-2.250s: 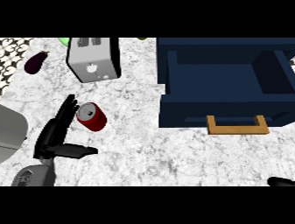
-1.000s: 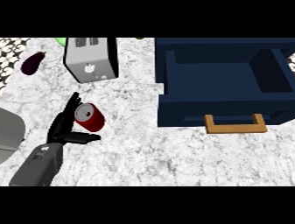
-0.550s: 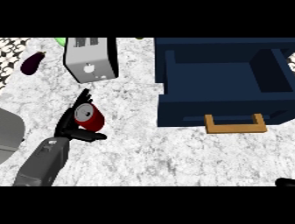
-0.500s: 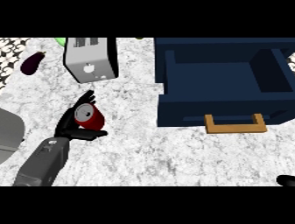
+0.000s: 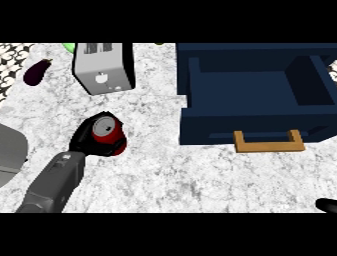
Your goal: Pick up the can, place it into the drawer and close the drawer
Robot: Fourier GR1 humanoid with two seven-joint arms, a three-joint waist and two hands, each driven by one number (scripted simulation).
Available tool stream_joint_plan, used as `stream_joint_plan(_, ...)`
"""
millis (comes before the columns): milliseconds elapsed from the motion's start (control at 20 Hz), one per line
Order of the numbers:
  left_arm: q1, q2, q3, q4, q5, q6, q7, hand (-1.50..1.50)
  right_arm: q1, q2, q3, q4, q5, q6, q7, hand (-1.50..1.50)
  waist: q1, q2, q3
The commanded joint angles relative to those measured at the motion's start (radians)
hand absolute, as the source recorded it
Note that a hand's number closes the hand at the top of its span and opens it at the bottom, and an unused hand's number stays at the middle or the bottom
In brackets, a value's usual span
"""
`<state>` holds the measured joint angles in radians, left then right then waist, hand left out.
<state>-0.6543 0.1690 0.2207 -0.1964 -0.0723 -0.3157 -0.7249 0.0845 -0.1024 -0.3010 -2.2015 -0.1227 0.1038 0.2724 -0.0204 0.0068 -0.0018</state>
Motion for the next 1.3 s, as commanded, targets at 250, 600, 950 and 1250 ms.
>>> stream_joint_plan(250, -0.043, -0.073, 0.069, -0.025, 0.072, 0.126, 0.006, 1.5, -0.033, -0.021, -0.015, -0.032, -0.016, -0.016, 0.071, -1.5, 0.006, -0.003, 0.001)
stream_joint_plan(600, -0.059, -0.111, 0.103, -0.128, 0.132, 0.279, 0.068, 1.5, 0.009, -0.009, -0.033, -0.038, 0.021, -0.014, 0.018, -1.5, 0.015, -0.007, 0.002)
stream_joint_plan(950, -0.132, -0.167, -0.004, -0.31, 0.142, 0.366, 0.245, 1.5, 0.07, 0.016, -0.034, -0.063, 0.007, 0.007, -0.002, -1.5, 0.019, -0.014, 0.003)
stream_joint_plan(1250, -0.187, -0.168, -0.096, -0.493, 0.177, 0.401, 0.473, 1.5, -0.032, -0.011, -0.031, -0.011, 0.047, -0.037, 0.041, -1.5, 0.023, -0.012, 0.002)
